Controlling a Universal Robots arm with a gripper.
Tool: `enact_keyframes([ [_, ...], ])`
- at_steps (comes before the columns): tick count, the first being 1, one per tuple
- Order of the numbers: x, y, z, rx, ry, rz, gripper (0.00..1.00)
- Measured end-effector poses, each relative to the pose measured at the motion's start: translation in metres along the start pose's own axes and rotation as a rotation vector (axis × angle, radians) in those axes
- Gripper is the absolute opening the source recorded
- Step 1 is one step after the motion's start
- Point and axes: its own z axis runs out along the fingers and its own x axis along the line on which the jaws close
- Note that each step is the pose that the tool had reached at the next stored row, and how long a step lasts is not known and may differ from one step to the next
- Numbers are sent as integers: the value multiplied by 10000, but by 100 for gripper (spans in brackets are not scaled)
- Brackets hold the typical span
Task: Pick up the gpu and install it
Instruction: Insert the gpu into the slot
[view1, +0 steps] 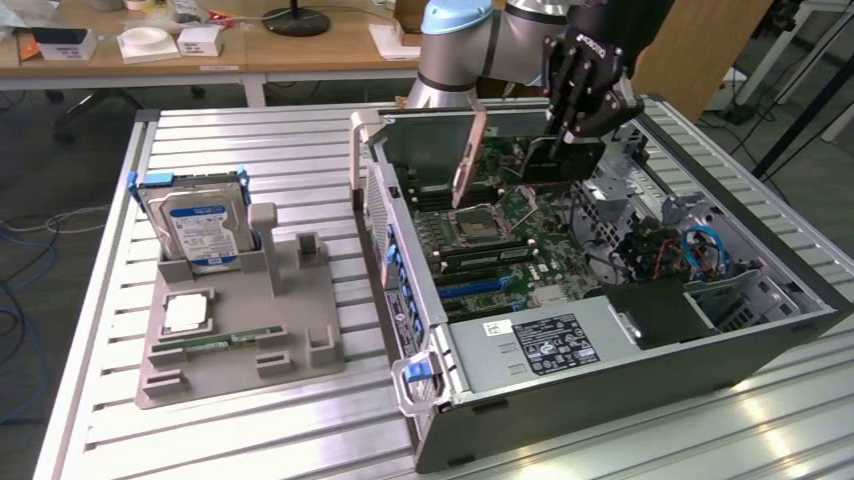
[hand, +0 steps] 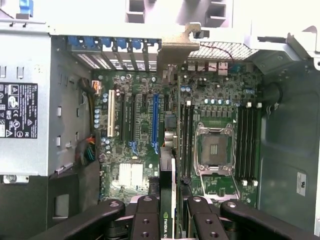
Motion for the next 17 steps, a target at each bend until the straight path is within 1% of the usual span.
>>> enact_keyframes([
  [6,0,0,0,-9,16,-409,26],
  [11,0,0,0,-14,25,-653,26],
  [17,-1,0,4,-14,25,-659,26],
])
